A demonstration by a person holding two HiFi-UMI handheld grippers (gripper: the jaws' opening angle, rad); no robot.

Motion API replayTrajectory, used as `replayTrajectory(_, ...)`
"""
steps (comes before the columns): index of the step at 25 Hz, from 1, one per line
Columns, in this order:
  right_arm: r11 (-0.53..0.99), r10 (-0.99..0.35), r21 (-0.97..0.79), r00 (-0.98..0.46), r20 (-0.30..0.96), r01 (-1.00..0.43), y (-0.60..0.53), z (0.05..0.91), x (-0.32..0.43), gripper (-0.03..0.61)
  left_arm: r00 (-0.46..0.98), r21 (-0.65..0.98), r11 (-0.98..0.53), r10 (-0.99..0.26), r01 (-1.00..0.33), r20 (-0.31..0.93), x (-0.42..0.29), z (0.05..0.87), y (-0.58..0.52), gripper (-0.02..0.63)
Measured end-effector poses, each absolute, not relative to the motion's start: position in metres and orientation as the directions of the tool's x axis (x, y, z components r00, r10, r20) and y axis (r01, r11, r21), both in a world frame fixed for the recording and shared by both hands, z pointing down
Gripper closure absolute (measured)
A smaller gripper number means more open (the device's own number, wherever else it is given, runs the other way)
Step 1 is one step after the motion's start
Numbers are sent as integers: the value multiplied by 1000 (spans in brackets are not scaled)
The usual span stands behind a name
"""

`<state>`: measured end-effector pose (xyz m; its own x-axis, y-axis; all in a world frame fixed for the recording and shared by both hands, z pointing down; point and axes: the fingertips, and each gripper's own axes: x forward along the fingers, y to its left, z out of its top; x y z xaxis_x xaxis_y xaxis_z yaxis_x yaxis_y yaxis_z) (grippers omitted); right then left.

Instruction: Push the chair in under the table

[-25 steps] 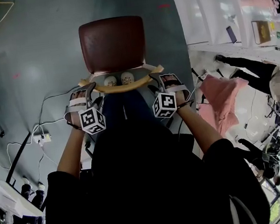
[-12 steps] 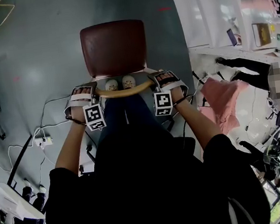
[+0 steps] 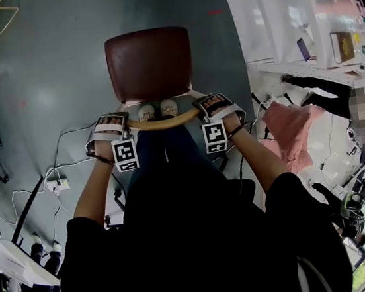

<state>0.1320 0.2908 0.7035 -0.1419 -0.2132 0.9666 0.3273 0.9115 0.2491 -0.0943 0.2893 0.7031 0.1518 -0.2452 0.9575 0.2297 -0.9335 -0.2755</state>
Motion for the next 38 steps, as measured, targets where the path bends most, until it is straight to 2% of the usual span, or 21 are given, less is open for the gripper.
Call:
replayTrajectory(11,897,-226,266,-150,962,353,267,694,129,411,201,-309,-907,-259,287,945,-97,691,264,431)
replayTrajectory(27,880,-246,239,-37,968,410,235,697,152,421,281,-335,-894,-254,298,926,-74,690,252,450)
replayTrajectory(35,912,-244,258,-82,966,318,235,703,106,425,136,-313,-885,-283,345,949,-123,703,209,439)
replayTrajectory(38,921,-242,247,-57,969,301,225,708,98,426,108,-305,-880,-285,364,952,-132,706,197,438)
